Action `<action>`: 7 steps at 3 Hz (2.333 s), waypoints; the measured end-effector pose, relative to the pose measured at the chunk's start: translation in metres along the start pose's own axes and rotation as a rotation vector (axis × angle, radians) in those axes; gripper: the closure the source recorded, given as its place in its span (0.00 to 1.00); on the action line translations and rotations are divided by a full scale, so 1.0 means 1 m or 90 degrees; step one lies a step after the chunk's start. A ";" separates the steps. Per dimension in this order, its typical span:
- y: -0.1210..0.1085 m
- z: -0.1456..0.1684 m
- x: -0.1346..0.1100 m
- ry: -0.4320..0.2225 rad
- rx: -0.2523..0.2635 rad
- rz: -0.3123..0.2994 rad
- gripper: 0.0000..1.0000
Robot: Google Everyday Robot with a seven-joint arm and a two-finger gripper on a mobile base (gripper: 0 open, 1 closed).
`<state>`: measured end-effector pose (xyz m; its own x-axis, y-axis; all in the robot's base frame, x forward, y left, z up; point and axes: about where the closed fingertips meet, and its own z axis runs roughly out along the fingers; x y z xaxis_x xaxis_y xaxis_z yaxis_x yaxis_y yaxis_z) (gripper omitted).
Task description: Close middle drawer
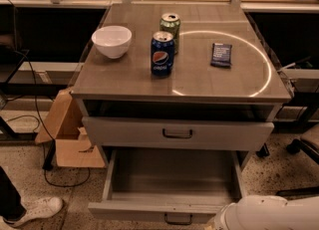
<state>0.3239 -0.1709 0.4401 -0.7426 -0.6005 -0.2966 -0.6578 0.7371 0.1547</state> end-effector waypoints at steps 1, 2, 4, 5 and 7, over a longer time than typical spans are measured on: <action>0.001 0.016 -0.007 -0.007 -0.007 0.001 1.00; -0.001 0.024 -0.021 -0.024 -0.013 -0.003 1.00; -0.001 0.025 -0.022 -0.025 -0.013 -0.003 0.50; -0.001 0.025 -0.022 -0.025 -0.013 -0.003 0.19; -0.001 0.025 -0.022 -0.025 -0.013 -0.003 0.00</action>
Offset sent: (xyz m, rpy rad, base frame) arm 0.0366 0.0289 -0.0196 0.0704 -0.0428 0.0069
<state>0.3437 -0.1511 0.4232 -0.7345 -0.5911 -0.3334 -0.6639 0.7278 0.1720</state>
